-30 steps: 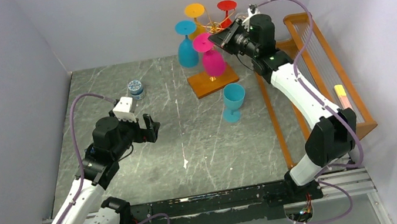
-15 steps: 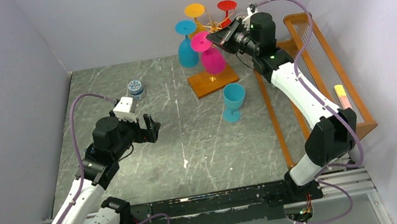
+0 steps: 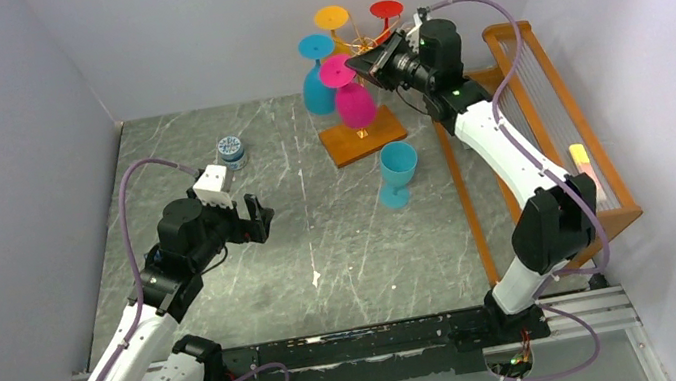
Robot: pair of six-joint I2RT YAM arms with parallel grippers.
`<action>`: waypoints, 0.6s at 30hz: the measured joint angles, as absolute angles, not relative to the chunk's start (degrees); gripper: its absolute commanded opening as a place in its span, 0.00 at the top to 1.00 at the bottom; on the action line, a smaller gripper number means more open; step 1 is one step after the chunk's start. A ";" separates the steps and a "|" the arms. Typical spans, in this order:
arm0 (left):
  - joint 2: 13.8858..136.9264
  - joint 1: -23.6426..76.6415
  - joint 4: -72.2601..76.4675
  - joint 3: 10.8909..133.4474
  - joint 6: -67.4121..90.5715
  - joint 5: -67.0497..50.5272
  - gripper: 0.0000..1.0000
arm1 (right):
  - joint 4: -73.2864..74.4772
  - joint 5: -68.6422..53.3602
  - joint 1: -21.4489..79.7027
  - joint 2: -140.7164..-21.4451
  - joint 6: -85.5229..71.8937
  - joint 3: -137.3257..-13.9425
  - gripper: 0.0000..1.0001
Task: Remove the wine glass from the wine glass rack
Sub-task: Pick up the wine glass from the wine rack.
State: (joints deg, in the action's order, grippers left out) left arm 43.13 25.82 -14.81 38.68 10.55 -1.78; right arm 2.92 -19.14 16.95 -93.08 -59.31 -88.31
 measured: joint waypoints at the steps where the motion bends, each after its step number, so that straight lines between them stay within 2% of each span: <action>1: 43.13 25.82 -14.81 38.68 10.55 -1.78 0.03 | 2.85 -19.11 16.93 -93.38 -59.42 -88.51 1.00; 18: 43.16 25.82 -14.81 38.68 10.52 -1.83 0.03 | 3.29 -18.20 16.93 -95.74 -59.55 -93.32 1.00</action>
